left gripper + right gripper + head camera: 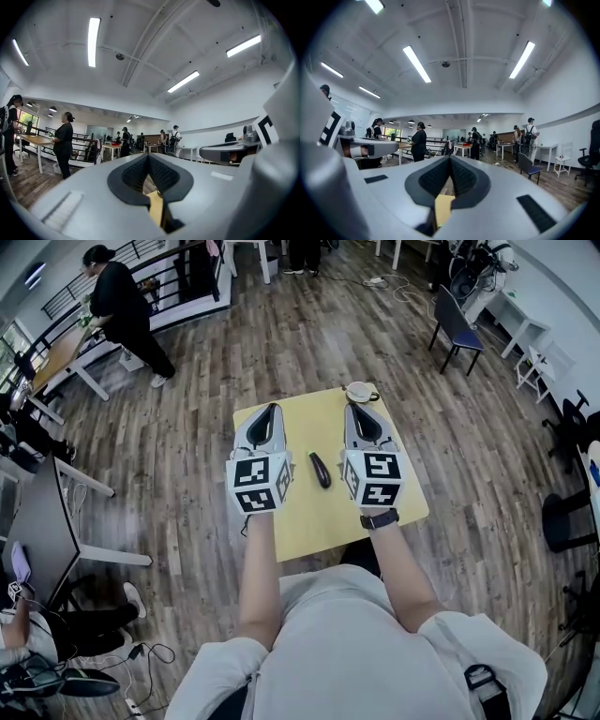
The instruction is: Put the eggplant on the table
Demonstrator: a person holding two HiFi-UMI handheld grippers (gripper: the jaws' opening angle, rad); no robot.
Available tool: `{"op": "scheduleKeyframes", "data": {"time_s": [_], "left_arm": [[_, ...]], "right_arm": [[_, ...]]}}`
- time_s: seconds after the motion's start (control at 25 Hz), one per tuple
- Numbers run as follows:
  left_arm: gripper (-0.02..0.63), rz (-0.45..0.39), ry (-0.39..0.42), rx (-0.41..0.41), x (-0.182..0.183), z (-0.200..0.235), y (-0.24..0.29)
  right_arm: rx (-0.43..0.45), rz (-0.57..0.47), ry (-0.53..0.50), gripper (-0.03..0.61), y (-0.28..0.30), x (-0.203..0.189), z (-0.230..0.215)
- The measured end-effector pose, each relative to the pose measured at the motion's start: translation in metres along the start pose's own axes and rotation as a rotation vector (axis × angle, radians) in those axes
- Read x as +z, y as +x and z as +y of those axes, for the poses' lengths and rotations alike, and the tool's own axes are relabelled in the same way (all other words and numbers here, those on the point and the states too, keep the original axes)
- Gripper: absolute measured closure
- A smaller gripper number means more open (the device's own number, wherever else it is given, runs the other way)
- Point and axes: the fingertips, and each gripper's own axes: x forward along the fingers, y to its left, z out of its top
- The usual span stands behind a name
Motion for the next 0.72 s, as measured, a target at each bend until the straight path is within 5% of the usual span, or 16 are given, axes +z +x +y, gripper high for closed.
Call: {"op": "scheduleKeyframes", "data": {"time_s": [0.72], "left_arm": [[0.606,0.04,-0.023,-0.012,-0.02,0.021,0.021]], "right_arm": [[-0.005,0.019,-0.006,0.569,0.029,-0.007,0.006]]}}
